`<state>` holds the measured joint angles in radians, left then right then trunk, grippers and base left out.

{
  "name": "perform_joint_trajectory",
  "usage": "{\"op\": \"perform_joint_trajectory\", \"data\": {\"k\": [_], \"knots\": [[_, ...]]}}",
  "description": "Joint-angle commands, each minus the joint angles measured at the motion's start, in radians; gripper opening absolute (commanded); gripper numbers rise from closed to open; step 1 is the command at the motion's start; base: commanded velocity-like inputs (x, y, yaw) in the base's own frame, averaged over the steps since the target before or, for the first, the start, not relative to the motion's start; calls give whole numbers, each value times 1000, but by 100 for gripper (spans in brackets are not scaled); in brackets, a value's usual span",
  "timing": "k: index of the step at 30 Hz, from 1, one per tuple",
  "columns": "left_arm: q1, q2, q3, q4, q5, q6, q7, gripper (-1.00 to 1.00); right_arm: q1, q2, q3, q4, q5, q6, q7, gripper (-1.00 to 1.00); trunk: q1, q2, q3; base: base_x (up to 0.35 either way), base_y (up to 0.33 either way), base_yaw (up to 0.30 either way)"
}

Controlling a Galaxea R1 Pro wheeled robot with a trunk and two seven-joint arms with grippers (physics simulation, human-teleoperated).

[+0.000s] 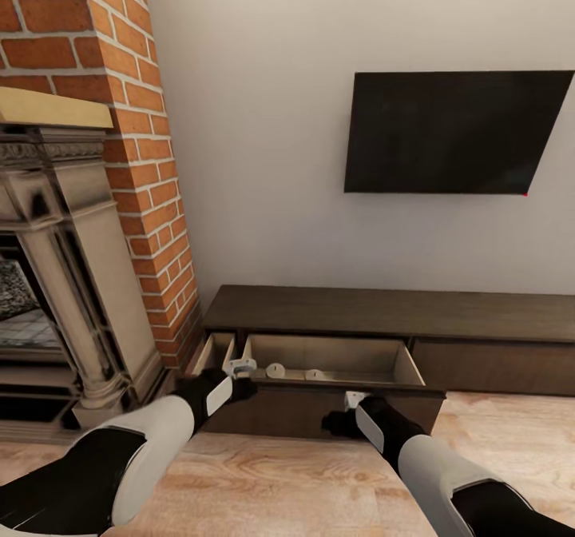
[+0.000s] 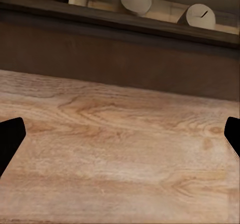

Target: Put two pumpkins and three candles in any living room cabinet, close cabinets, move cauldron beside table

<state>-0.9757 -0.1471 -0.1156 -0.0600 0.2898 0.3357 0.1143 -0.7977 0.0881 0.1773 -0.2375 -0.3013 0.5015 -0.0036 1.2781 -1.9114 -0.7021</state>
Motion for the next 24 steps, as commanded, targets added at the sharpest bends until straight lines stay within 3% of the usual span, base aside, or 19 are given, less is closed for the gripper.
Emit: {"op": "perform_joint_trajectory", "data": {"k": [1,7,9,15,16,17,19,24], "knots": [[4,0,-8,-2,11,-25,5,100,1,-1,8,4,-6,-32,-1,100,4,-8,-4,0,0,0],[30,0,-9,-2,10,-97,5,100,3,-1,30,27,7,-180,1,100,27,-50,-23,0,0,0],[38,0,-9,-3,9,-111,5,100,43,-1,39,30,47,-284,4,100,34,-64,-29,0,0,0],[42,0,-9,-2,8,-137,7,100,69,-1,42,30,68,-336,2,100,57,-106,-48,0,0,0],[47,-1,-9,-2,7,-168,7,100,71,-1,42,29,69,-349,2,100,61,-113,-51,0,0,0],[67,-1,-10,-2,7,-261,11,100,73,-1,42,29,70,-388,2,100,65,-120,-54,0,0,0],[82,-2,-10,-1,7,-321,14,100,74,-1,42,30,70,-431,2,100,73,-134,-61,0,0,0],[95,-2,-10,-1,6,-375,19,100,76,-1,41,30,69,-513,3,100,92,-169,-76,0,0,0]]}}
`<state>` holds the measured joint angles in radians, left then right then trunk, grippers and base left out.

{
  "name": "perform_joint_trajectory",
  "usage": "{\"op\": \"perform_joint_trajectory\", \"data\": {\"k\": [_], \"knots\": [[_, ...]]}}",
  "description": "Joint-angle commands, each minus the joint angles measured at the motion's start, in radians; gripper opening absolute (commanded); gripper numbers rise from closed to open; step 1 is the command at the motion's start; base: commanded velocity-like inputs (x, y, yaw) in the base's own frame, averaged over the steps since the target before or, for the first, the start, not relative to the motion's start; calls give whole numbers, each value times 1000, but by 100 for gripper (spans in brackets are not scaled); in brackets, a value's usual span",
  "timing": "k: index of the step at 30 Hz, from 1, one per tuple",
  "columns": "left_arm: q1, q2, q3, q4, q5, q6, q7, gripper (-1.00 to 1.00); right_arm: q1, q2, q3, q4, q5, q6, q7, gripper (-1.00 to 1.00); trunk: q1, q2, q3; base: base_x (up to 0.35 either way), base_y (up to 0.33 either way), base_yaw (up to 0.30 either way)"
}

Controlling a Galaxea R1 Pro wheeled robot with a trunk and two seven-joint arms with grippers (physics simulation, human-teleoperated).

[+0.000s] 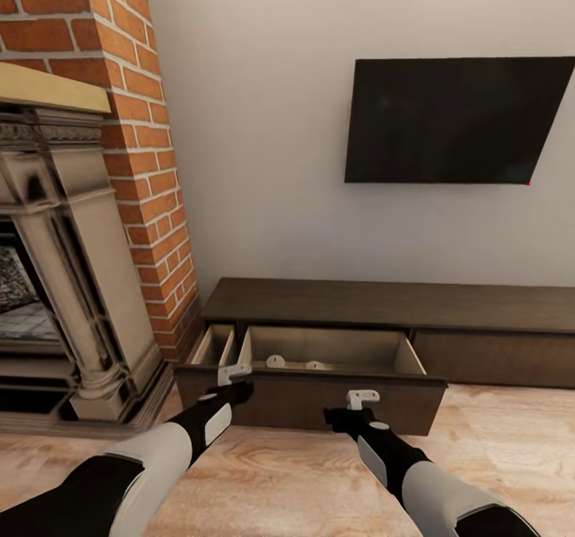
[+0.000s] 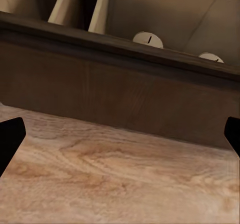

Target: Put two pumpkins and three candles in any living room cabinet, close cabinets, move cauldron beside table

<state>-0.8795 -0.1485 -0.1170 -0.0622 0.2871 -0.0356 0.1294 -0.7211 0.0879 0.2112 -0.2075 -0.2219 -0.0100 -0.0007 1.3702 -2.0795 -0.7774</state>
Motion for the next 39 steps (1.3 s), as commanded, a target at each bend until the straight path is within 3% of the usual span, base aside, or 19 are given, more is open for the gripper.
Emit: {"op": "perform_joint_trajectory", "data": {"k": [1,6,8,11,16,32,39], "knots": [[0,0,-9,1,9,-8,5,100,0,0,7,0,-11,-12,0,100,4,-8,-4,0,0,0],[7,-3,-9,1,7,-67,8,100,3,0,7,0,-12,-29,1,100,23,-43,-20,0,0,0],[14,-4,-9,1,7,-123,8,100,11,0,6,0,-11,-38,4,100,31,-57,-26,0,0,0],[18,-7,-9,1,6,-156,10,100,34,-2,5,0,-9,-98,6,100,42,-78,-35,0,0,0],[18,-11,-9,-4,8,-168,10,100,45,-2,5,0,-8,-146,6,100,61,-113,-51,0,0,0],[18,-26,-21,-65,-11,-163,6,100,48,-1,4,-13,-10,-156,9,100,123,-225,-101,0,0,0],[18,-26,-24,-135,-15,-200,8,100,48,0,4,-50,-10,-156,7,100,149,-274,-123,0,0,0]]}}
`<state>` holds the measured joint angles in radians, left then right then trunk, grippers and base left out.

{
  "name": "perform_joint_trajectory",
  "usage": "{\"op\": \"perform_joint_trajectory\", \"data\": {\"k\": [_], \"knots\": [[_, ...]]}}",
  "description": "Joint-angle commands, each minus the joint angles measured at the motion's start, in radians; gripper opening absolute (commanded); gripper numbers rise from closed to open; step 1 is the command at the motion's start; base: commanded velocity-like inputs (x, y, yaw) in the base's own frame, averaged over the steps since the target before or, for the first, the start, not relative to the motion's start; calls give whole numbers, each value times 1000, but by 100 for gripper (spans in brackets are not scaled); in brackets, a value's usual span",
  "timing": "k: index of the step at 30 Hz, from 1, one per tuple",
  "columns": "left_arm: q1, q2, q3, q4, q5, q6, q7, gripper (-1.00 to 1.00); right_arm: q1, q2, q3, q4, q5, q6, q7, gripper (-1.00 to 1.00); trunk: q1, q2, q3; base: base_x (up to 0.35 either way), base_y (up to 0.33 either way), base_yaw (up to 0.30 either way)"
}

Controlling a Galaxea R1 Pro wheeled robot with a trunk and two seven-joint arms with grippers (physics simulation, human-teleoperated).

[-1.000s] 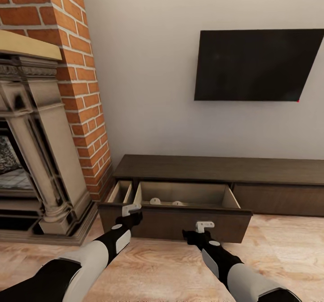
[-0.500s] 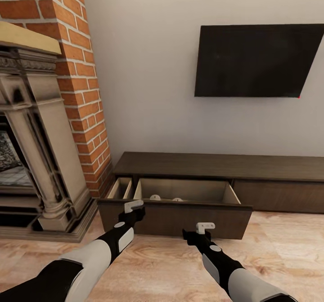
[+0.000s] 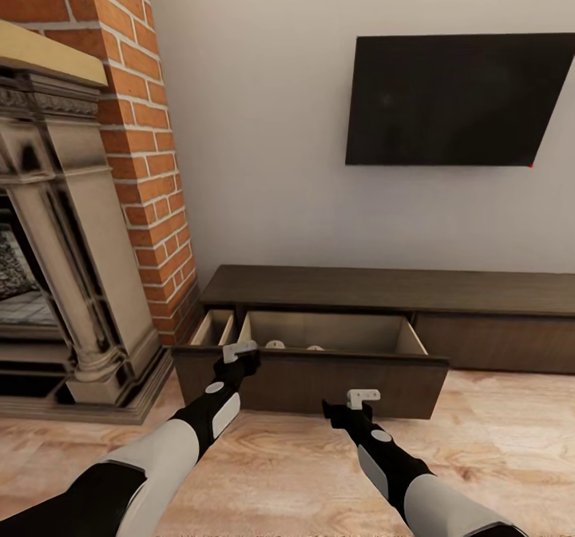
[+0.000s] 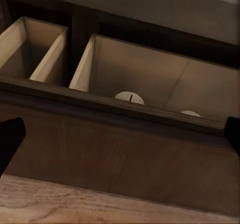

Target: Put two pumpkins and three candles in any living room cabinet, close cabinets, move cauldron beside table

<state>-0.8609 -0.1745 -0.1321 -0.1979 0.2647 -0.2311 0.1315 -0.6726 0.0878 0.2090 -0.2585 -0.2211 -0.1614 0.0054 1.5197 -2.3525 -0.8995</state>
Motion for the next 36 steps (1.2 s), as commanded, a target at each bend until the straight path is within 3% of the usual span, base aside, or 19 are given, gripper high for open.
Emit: {"op": "perform_joint_trajectory", "data": {"k": [1,11,13,17,21,32,36], "knots": [[-1,0,-9,-1,7,-6,6,100,-1,0,7,-3,-11,-5,0,100,4,-8,-4,0,0,0],[0,0,-11,-5,7,-6,0,100,-1,-2,5,-22,-11,-6,-1,100,42,-78,-36,0,0,0],[0,0,-11,-4,-4,-4,-1,100,-1,-2,5,-22,-11,-6,-1,100,50,-92,-42,0,0,0],[0,0,-10,-3,-60,-4,4,100,-1,-2,6,-60,-11,-5,-2,100,65,-120,-54,0,0,0],[0,0,-10,-3,-74,-4,6,100,-1,-2,8,-104,-11,-4,-3,100,80,-147,-67,0,0,0],[0,14,-9,-5,-79,-9,4,100,-1,0,6,-182,-11,4,-8,100,81,-148,-71,0,0,0],[0,15,-9,-7,-79,-12,0,100,-2,0,7,-197,-11,6,-10,100,83,-149,-86,0,0,0]]}}
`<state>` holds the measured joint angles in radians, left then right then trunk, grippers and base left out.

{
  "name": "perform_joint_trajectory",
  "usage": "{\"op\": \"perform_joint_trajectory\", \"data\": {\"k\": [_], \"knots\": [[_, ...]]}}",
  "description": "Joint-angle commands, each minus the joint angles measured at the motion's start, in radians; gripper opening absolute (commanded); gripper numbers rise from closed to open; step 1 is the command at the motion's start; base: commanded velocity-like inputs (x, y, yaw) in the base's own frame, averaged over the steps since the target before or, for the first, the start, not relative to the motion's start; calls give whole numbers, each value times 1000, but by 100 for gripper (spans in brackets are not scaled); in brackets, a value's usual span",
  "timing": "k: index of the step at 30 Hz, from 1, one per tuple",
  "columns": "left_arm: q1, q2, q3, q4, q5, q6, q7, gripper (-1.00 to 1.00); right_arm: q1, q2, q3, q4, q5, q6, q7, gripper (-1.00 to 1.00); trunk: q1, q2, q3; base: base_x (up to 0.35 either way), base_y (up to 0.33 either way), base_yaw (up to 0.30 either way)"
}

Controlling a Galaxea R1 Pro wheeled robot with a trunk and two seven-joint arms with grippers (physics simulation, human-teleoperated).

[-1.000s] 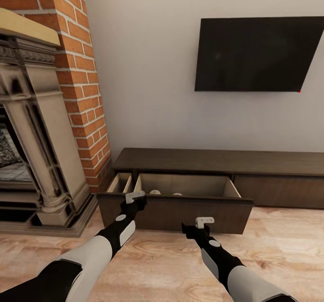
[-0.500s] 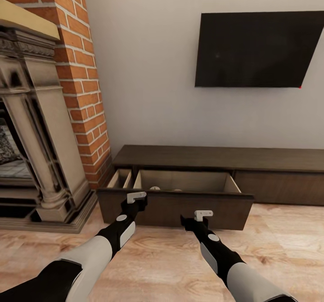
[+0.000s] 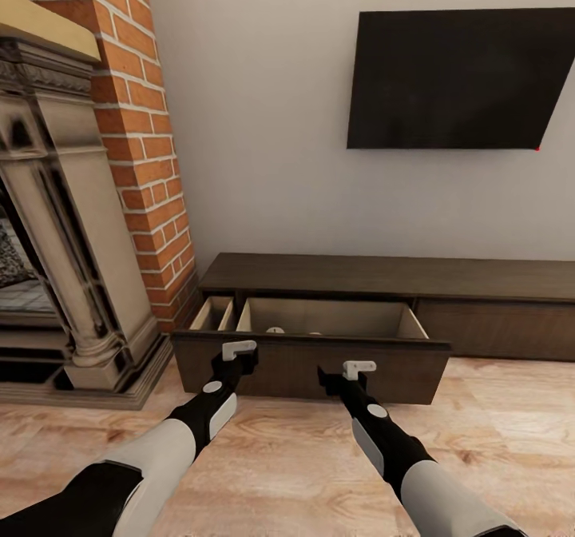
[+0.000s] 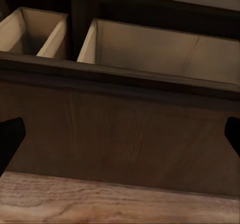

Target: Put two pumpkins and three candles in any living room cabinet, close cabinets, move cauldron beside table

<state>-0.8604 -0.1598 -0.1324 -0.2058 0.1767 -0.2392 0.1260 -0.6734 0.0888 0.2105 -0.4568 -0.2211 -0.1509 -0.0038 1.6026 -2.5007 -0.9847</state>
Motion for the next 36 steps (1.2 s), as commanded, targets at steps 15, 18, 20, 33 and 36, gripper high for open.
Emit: {"op": "perform_joint_trajectory", "data": {"k": [15,18,20,33,36], "knots": [[-1,9,-9,0,6,-116,-16,100,0,-2,3,-14,-10,-4,-2,100,6,-4,-59,0,0,0],[-1,12,-8,-2,-5,-131,-27,100,0,-2,4,-33,-9,-4,-1,100,8,-5,-71,0,0,0],[-1,16,-7,-3,-7,-153,-29,100,-1,-2,6,-49,-9,-4,-2,100,9,-5,-78,0,0,0],[-1,19,-11,3,-56,-236,-31,100,0,-3,8,-83,-9,-8,-2,100,12,-7,-109,0,0,0],[-1,19,-10,3,-58,-244,-31,100,0,-2,8,-91,-9,-9,-1,100,14,-8,-121,0,0,0]]}}
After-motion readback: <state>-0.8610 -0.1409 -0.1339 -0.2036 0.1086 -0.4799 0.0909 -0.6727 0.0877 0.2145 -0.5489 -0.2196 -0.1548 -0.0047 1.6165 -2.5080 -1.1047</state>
